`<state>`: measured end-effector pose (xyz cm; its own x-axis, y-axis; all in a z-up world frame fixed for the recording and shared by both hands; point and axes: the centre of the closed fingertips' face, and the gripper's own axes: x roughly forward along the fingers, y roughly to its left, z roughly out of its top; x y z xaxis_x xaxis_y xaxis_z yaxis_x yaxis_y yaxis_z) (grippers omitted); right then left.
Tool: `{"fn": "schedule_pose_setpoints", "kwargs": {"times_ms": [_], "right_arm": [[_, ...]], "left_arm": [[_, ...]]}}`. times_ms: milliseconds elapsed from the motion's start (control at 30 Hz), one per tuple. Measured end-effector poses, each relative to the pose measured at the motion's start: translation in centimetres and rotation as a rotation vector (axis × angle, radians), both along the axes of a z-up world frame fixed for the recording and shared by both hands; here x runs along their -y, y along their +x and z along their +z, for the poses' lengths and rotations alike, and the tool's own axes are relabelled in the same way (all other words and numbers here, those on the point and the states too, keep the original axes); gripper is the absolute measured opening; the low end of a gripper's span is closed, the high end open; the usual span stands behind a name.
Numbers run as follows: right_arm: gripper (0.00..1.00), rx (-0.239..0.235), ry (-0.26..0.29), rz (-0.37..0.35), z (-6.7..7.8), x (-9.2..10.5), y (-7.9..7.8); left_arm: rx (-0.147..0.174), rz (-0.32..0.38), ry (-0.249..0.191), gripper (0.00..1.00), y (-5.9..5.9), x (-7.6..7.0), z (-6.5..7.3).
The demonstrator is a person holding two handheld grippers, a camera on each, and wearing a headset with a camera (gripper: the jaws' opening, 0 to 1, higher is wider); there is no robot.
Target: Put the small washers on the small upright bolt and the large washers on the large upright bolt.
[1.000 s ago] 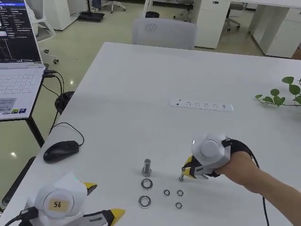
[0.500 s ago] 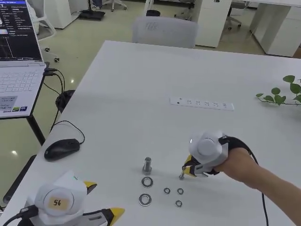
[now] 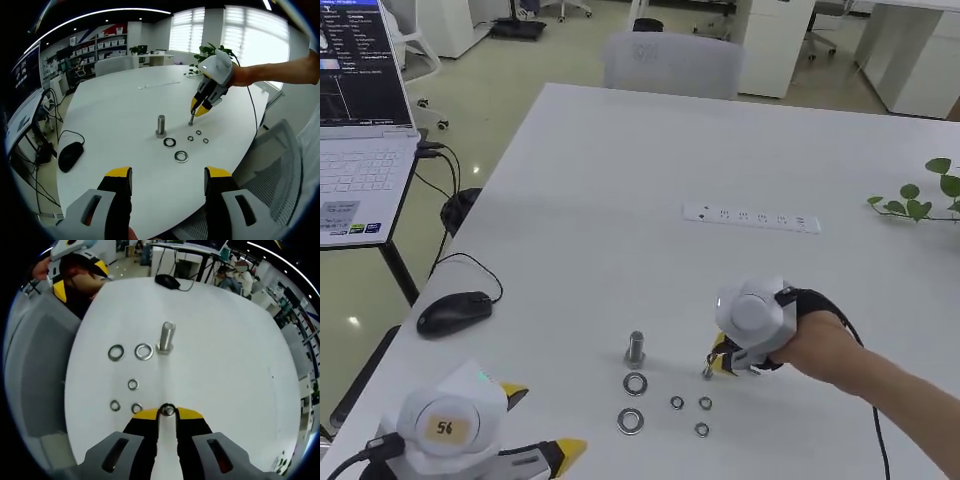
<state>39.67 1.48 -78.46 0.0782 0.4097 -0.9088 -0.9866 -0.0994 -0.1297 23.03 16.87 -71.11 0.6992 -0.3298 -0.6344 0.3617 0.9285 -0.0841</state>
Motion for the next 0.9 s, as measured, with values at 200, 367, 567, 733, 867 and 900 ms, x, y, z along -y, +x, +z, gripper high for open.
{"fn": "schedule_pose_setpoints", "kwargs": {"times_ms": [200, 367, 567, 733, 867, 900], "right_arm": [[0.14, -0.020, -0.009, -0.004, -1.1, -0.2, 0.0], [0.14, -0.029, -0.009, -0.005, -1.6, -0.4, 0.0], [0.15, -0.051, 0.005, -0.020, -1.8, -0.6, -0.1], [0.16, -0.045, 0.018, -0.021, -1.3, -0.7, 0.0], [0.16, -0.036, 0.043, -0.027, -0.4, -0.7, 0.1], [0.17, -0.031, 0.054, -0.037, -0.1, -0.6, 0.4]], "left_arm": [[-0.002, 0.004, -0.001, 0.58, -0.1, -0.2, 0.0], [-0.003, 0.009, -0.001, 0.58, -0.1, -0.4, -0.1], [-0.003, 0.012, -0.001, 0.58, -0.1, -0.5, -0.1], [-0.003, 0.014, -0.002, 0.58, -0.1, -0.5, -0.1], [-0.003, 0.013, -0.003, 0.58, -0.1, -0.5, -0.1], [-0.004, 0.013, -0.002, 0.58, -0.1, -0.5, -0.1]]}}
